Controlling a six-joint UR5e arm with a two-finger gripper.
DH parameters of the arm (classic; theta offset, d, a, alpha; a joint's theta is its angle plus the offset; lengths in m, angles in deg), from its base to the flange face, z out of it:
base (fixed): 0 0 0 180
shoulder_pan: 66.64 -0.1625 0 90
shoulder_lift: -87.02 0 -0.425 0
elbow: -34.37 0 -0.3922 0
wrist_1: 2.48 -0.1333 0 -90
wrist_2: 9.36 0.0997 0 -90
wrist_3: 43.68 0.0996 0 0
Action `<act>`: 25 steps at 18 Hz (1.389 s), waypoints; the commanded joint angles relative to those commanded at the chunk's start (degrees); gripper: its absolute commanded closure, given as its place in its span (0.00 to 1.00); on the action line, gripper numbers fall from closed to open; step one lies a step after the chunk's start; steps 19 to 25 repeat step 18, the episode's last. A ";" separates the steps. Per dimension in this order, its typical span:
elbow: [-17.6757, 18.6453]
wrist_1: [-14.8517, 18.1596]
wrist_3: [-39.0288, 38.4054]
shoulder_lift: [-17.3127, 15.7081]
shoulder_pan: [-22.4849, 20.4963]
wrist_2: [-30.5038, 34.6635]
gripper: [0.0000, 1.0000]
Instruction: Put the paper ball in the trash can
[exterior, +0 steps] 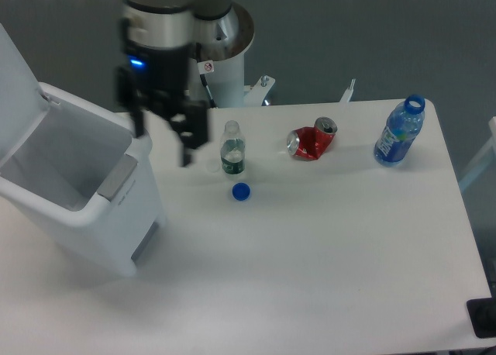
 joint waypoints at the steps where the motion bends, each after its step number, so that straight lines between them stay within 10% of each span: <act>1: 0.18 0.00 2.02 0.79 -2.11 0.18 0.00; 13: -5.18 -2.37 16.89 19.86 -13.99 5.71 0.00; 25: -4.92 -4.48 17.34 21.54 -13.73 6.25 0.00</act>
